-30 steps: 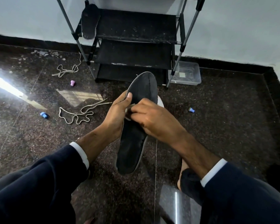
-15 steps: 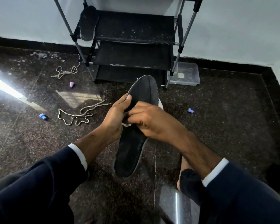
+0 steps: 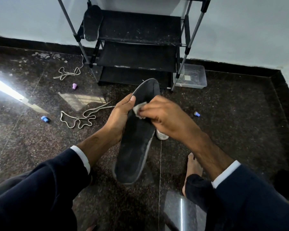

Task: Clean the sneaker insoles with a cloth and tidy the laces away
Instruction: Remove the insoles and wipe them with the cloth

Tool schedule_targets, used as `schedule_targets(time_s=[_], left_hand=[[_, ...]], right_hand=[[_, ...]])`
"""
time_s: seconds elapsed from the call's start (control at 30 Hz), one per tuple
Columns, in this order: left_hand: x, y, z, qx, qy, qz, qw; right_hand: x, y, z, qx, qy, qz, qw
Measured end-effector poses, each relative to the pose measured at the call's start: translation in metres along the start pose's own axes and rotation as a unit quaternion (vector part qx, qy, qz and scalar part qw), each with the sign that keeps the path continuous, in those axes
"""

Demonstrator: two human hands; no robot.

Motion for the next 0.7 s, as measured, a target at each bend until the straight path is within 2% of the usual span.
schedule_targets(time_s=[0.1,0.17,0.27,0.33,0.43,0.57,0.7], left_hand=[[0.0,0.0,0.0,-0.027,0.005,0.007,1.0],[0.0,0.002,-0.001,-0.045,0.01,0.002,0.999],[0.0,0.005,-0.001,-0.095,0.013,-0.019,0.995],[0.001,0.005,0.0,-0.116,0.01,-0.03,0.993],[0.003,0.006,0.004,-0.118,0.015,-0.025,0.993],[0.002,0.005,0.005,-0.129,0.029,-0.02,0.991],[-0.004,-0.001,0.004,-0.137,0.051,0.018,0.989]], right_hand=[[-0.001,0.0,0.003,-0.003,-0.004,-0.026,1.0],[0.004,-0.01,0.021,0.026,0.048,0.01,0.998],[0.015,-0.026,0.047,0.063,0.113,0.109,0.986],[0.019,-0.029,0.052,0.072,0.128,0.157,0.977],[0.017,-0.028,0.046,0.083,0.119,0.176,0.974],[0.012,-0.024,0.041,0.07,0.134,0.135,0.979],[0.007,-0.013,0.032,0.03,0.12,0.023,0.992]])
Point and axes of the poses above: each hand's wrist, its own x-axis away from the middle knuckle, its own y-axis out of the palm, z = x × y, the point moved 3 cm from there along -x, towards the middle knuckle, and after that the axes turned 2 degrees about -x, right-handed, at the moved point
